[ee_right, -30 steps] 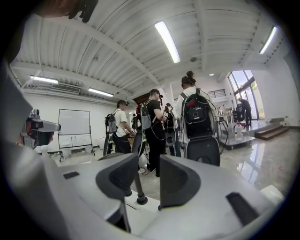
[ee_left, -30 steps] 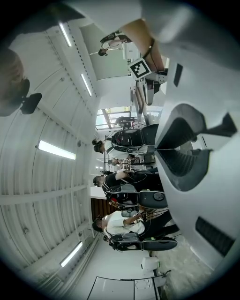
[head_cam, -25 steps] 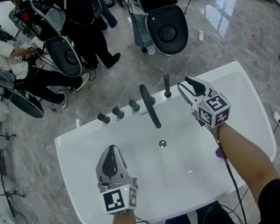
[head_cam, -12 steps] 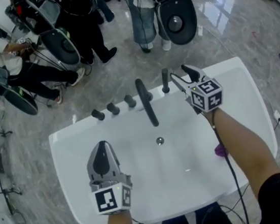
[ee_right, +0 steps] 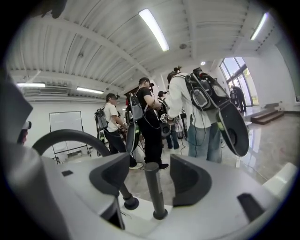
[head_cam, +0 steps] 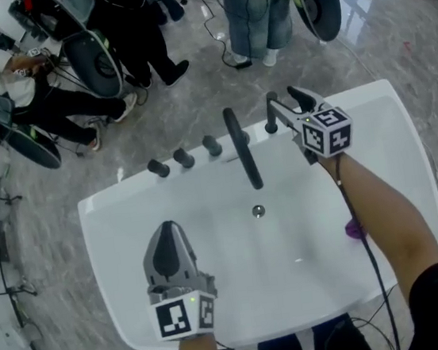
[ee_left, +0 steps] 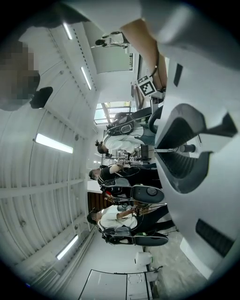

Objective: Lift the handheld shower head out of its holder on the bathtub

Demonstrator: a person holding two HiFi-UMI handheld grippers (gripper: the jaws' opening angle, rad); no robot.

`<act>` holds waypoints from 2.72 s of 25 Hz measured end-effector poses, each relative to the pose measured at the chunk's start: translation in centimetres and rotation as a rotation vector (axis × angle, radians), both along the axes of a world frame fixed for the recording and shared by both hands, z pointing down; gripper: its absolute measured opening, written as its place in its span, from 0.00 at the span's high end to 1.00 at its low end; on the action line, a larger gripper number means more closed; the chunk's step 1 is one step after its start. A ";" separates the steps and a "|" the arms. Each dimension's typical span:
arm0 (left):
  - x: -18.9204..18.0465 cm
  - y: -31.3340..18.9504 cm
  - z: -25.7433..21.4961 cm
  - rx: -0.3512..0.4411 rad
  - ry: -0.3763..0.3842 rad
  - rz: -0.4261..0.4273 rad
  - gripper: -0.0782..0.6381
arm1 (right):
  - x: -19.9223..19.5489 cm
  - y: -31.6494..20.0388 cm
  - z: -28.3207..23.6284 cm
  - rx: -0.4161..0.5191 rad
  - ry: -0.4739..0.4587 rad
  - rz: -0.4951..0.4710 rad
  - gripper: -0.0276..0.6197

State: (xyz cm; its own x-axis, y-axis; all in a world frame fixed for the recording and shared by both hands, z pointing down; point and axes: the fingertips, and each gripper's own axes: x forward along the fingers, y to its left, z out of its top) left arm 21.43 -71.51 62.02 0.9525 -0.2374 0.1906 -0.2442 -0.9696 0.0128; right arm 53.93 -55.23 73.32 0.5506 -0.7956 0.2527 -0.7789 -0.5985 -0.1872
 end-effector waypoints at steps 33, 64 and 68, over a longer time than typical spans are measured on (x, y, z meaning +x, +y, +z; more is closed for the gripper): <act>-6.1 -0.7 2.6 0.133 -0.136 0.032 0.87 | 1.7 -2.0 8.9 -0.120 -0.093 0.052 0.69; -9.5 -4.1 -5.5 0.089 -0.070 -0.051 0.87 | 0.1 -2.2 -4.7 -0.130 0.051 0.030 0.74; -10.0 -4.7 -8.8 0.112 -0.029 -0.045 0.87 | -1.1 -1.5 -8.0 -0.106 0.077 0.022 0.74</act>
State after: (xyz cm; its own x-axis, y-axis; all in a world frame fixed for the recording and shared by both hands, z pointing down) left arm 11.47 -76.25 53.26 0.9347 -0.3016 0.1881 -0.2867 -0.9525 -0.1026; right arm 52.80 -56.76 65.29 0.5885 -0.7542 0.2913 -0.7750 -0.6289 -0.0625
